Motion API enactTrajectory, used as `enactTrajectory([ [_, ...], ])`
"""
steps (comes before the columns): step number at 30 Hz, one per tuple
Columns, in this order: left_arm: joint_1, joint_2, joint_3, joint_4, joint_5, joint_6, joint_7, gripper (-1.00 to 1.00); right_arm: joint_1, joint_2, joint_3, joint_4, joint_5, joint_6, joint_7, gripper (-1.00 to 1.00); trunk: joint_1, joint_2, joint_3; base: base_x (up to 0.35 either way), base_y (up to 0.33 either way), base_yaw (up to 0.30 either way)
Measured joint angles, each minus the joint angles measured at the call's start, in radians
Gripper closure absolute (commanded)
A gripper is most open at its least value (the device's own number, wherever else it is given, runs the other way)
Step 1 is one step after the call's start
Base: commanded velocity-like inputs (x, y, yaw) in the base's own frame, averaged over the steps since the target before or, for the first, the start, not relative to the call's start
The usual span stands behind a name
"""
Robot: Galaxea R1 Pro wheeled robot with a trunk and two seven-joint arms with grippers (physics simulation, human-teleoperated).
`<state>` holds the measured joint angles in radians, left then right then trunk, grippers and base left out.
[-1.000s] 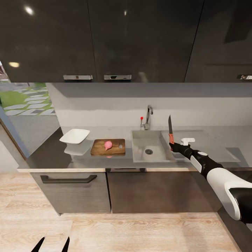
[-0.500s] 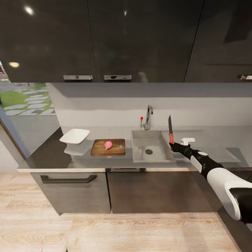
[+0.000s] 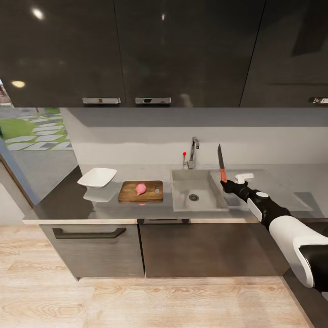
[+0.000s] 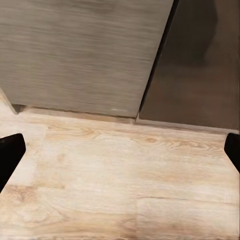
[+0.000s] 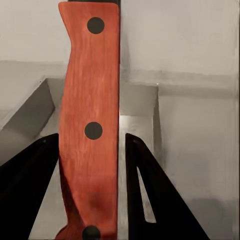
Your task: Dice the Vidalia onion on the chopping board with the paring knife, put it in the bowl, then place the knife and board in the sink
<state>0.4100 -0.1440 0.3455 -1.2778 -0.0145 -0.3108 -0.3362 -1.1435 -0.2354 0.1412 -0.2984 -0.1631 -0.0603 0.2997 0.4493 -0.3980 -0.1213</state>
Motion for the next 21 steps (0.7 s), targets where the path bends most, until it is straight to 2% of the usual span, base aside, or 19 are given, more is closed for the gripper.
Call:
enactTrajectory([
  [1,0.000,0.001,0.000,0.004,0.000,0.000,0.000,-1.00,0.000,0.000,0.006,-0.019,0.015,0.003,-0.011,1.00,0.000,0.000,0.000,0.000,0.000,0.000],
  [3,0.000,0.002,-0.001,0.011,-0.001,-0.001,0.000,-1.00,0.000,0.002,0.025,-0.109,0.071,0.030,-0.059,1.00,0.000,0.000,0.000,0.000,0.000,0.000],
  [5,0.000,0.003,-0.001,0.009,-0.001,-0.002,0.002,-1.00,0.000,0.003,0.032,-0.186,0.100,0.071,-0.100,1.00,0.000,0.000,0.000,0.000,0.000,0.000],
  [8,0.000,0.004,0.001,0.014,-0.001,-0.003,0.003,-1.00,-0.001,0.006,0.038,-0.322,0.124,0.166,-0.174,1.00,0.000,0.000,0.000,0.000,0.000,0.000],
  [11,0.000,0.005,0.001,0.024,-0.001,-0.003,0.004,-1.00,0.000,0.009,0.044,-0.434,0.131,0.251,-0.222,1.00,0.000,0.000,0.000,0.000,0.000,0.000],
  [14,0.000,0.005,0.000,0.033,-0.001,-0.003,0.004,-1.00,0.000,0.011,0.064,-0.545,0.151,0.373,-0.267,1.00,0.000,0.000,0.000,0.000,0.000,0.000],
  [16,0.000,0.005,-0.001,0.052,-0.001,-0.002,0.004,-1.00,0.000,0.016,0.097,-0.628,0.196,0.458,-0.311,1.00,0.000,0.000,0.000,0.000,0.000,0.000],
  [17,0.000,0.005,-0.001,0.059,-0.001,-0.002,0.004,-1.00,0.000,0.019,0.108,-0.648,0.211,0.476,-0.324,1.00,0.000,0.000,0.000,0.000,0.000,0.000],
  [19,0.000,0.004,-0.002,0.081,-0.002,-0.002,0.004,-1.00,0.000,0.034,0.147,-0.689,0.256,0.512,-0.369,1.00,0.000,0.000,0.000,0.000,0.000,0.000],
  [21,0.000,0.004,-0.002,0.099,-0.002,-0.002,0.004,-1.00,0.001,0.063,0.192,-0.716,0.305,0.536,-0.415,1.00,0.000,0.000,0.000,0.000,0.000,0.000],
])
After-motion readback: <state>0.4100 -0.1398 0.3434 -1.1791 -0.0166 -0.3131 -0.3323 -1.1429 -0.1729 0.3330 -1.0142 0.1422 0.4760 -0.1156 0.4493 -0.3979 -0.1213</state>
